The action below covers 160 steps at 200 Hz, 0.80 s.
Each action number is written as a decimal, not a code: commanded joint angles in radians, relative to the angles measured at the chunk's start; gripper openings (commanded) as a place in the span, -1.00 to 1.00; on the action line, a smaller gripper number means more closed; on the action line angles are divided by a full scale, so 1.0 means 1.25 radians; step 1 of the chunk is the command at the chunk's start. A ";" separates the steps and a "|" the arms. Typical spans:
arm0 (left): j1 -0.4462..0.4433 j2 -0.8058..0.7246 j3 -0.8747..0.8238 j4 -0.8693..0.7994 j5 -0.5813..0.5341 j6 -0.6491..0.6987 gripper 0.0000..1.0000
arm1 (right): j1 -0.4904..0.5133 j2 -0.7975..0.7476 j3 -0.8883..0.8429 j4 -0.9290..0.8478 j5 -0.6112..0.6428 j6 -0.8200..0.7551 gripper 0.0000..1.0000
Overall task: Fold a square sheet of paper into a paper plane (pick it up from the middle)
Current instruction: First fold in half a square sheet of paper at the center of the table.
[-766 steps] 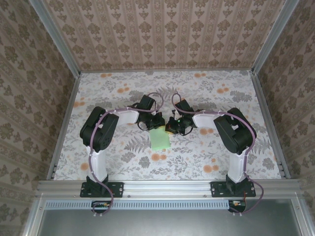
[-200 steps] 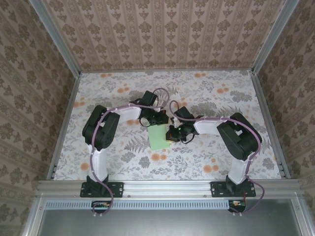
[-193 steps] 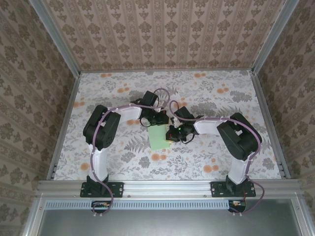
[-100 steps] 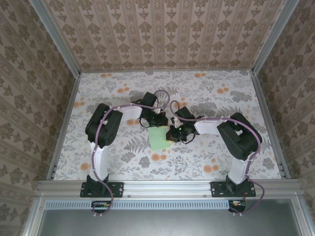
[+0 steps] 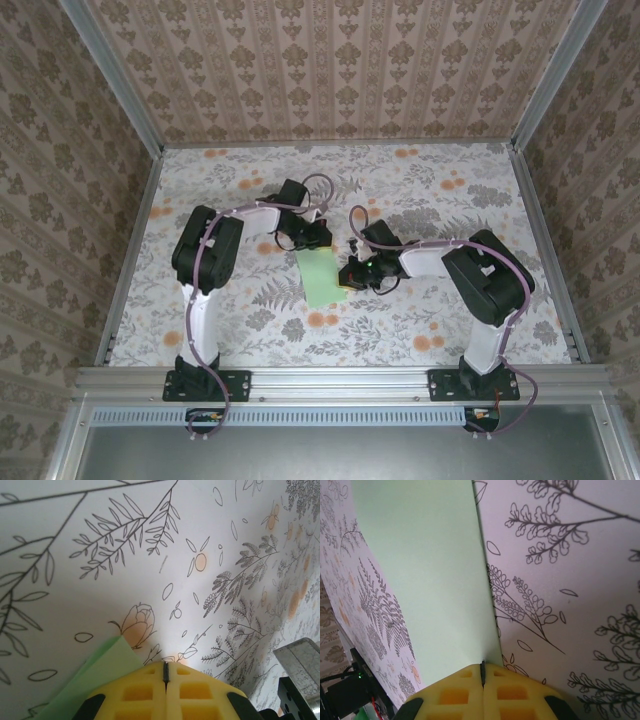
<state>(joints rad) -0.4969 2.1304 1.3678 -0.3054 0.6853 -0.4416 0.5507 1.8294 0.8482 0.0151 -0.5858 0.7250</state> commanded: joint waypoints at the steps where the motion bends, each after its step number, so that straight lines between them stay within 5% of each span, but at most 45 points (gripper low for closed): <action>1: 0.056 0.046 0.029 -0.003 -0.088 0.045 -1.00 | 0.007 0.038 -0.064 -0.148 0.045 -0.006 -1.00; 102: 0.091 0.071 0.162 -0.061 -0.090 0.074 -1.00 | 0.009 -0.013 -0.067 -0.147 0.018 -0.015 -1.00; 160: 0.078 -0.089 0.023 -0.003 -0.093 0.021 -1.00 | 0.009 -0.069 0.025 -0.073 0.037 0.016 -0.92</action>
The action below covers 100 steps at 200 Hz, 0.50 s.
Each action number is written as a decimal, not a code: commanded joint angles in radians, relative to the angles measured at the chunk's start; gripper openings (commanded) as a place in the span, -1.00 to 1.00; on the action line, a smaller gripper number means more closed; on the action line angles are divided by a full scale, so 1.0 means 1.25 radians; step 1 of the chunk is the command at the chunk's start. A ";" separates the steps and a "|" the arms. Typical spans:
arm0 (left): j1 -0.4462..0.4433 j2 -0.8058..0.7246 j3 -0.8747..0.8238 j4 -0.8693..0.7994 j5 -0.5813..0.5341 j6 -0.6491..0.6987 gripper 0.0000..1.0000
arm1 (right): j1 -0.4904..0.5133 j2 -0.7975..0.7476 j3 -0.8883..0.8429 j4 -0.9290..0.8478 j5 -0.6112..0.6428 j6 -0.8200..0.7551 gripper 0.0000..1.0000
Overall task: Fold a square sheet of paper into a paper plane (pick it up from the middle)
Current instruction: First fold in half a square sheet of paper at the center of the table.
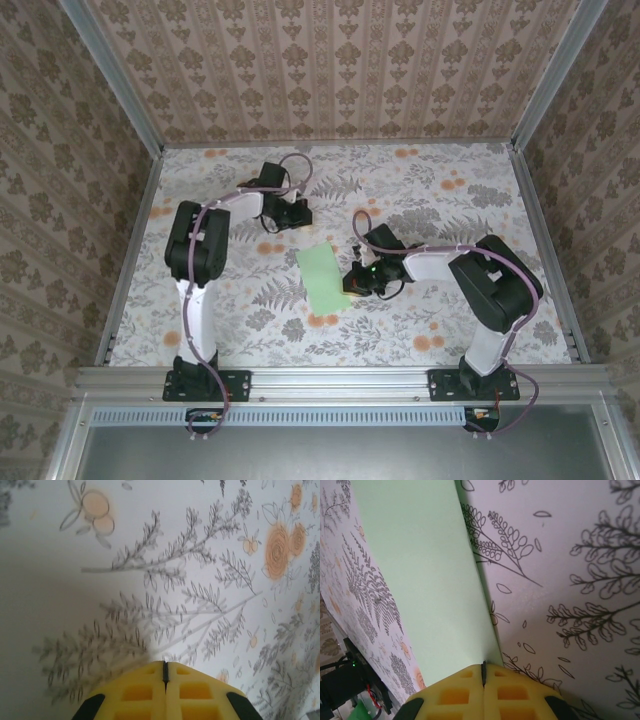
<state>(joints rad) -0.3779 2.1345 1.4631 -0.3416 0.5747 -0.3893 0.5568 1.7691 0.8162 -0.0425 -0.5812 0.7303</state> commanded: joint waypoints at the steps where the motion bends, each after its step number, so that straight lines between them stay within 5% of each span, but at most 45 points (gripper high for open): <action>1: -0.018 -0.094 -0.057 0.028 -0.005 -0.022 -1.00 | 0.004 -0.019 0.054 -0.027 0.034 0.011 -0.91; 100: -0.144 -0.086 -0.151 0.122 0.005 -0.086 -1.00 | 0.003 0.121 0.208 -0.041 0.095 0.042 -0.92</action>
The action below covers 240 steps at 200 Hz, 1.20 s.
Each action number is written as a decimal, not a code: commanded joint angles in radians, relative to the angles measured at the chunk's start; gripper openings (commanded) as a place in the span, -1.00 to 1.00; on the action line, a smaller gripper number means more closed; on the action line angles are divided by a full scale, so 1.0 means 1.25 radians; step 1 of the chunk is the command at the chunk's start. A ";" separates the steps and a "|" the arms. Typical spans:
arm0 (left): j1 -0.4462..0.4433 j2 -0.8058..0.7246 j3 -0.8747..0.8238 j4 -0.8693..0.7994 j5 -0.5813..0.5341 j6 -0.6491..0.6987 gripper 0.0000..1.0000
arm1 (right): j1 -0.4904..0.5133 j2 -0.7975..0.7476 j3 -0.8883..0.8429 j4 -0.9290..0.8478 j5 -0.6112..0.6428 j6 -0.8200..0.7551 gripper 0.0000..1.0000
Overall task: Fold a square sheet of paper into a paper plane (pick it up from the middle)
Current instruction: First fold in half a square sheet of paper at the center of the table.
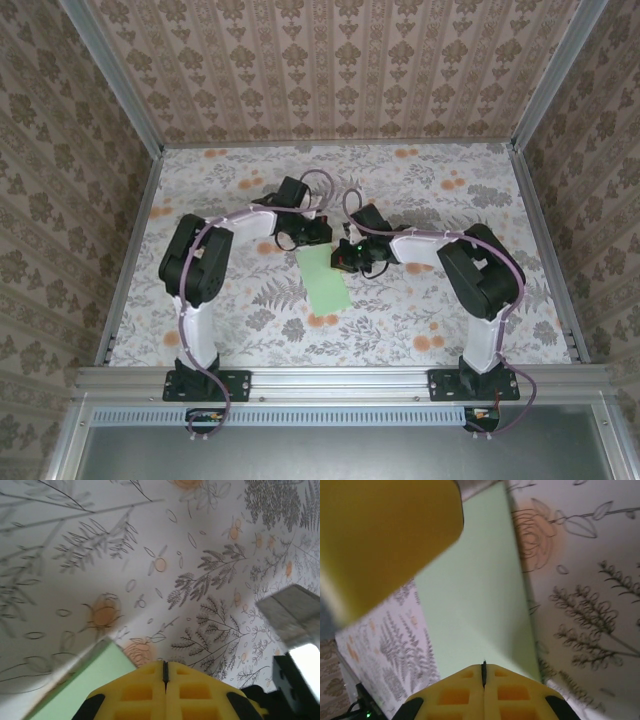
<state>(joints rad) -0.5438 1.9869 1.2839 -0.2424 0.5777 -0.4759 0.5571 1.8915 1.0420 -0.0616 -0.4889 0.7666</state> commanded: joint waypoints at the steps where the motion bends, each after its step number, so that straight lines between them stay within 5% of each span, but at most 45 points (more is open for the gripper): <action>1: -0.013 0.033 -0.008 0.043 0.001 -0.015 -1.00 | 0.002 0.024 0.027 -0.025 0.020 0.013 -0.92; 103: -0.022 0.088 -0.050 0.050 -0.066 0.001 -1.00 | 0.002 0.014 -0.029 -0.066 0.007 -0.020 -0.94; 240: -0.010 0.074 -0.021 0.059 -0.048 0.003 -1.00 | 0.021 -0.209 -0.266 -0.182 -0.038 -0.083 -0.91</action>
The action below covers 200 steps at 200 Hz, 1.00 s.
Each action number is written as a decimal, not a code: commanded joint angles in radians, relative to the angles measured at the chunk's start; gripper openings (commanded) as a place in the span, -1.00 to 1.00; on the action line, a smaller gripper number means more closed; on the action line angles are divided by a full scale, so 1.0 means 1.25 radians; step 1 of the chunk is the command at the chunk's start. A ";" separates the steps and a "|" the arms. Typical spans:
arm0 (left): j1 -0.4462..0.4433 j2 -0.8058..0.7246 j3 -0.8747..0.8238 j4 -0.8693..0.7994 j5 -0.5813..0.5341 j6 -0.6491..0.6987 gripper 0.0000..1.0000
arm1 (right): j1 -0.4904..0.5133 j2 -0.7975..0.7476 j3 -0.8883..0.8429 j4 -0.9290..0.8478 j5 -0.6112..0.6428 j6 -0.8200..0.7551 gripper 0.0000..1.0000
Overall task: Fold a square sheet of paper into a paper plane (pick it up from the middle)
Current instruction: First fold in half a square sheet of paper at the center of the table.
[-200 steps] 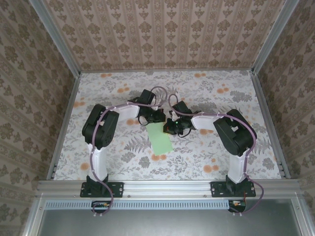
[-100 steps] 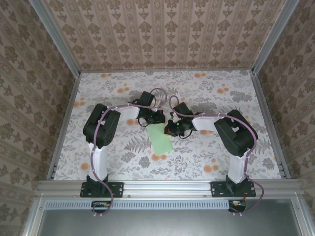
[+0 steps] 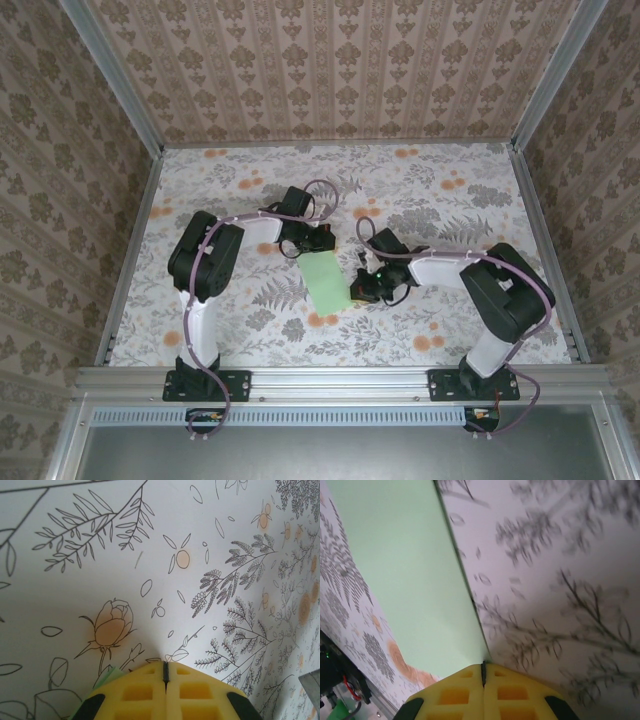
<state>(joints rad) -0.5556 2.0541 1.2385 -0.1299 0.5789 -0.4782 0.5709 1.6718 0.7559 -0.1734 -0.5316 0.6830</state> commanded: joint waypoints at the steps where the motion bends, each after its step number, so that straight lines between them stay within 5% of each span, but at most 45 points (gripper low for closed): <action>1: -0.001 0.020 0.017 -0.031 -0.049 0.005 -1.00 | 0.010 -0.034 -0.038 -0.093 -0.003 -0.016 -0.91; 31: -0.003 -0.021 0.065 -0.058 -0.040 -0.004 -0.88 | 0.011 -0.094 -0.031 -0.098 0.019 -0.013 -0.87; 72: 0.014 -0.127 0.073 -0.090 -0.077 -0.051 -0.07 | 0.020 -0.120 0.037 -0.107 0.090 -0.020 -0.59; 121: 0.098 -0.336 -0.129 -0.083 -0.171 -0.137 0.50 | 0.070 -0.009 0.171 -0.104 0.198 -0.044 -0.16; 174: 0.200 -0.525 -0.328 -0.098 -0.177 -0.166 0.99 | 0.078 0.156 0.322 -0.095 0.237 0.007 -0.07; 200: 0.218 -0.541 -0.366 -0.097 -0.134 -0.158 1.00 | 0.078 0.208 0.359 -0.105 0.284 0.058 -0.06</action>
<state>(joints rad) -0.2977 1.4090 0.8124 -0.2417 0.3702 -0.6739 0.6651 1.8851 1.1572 -0.2878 -0.2600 0.6853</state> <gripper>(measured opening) 0.999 0.470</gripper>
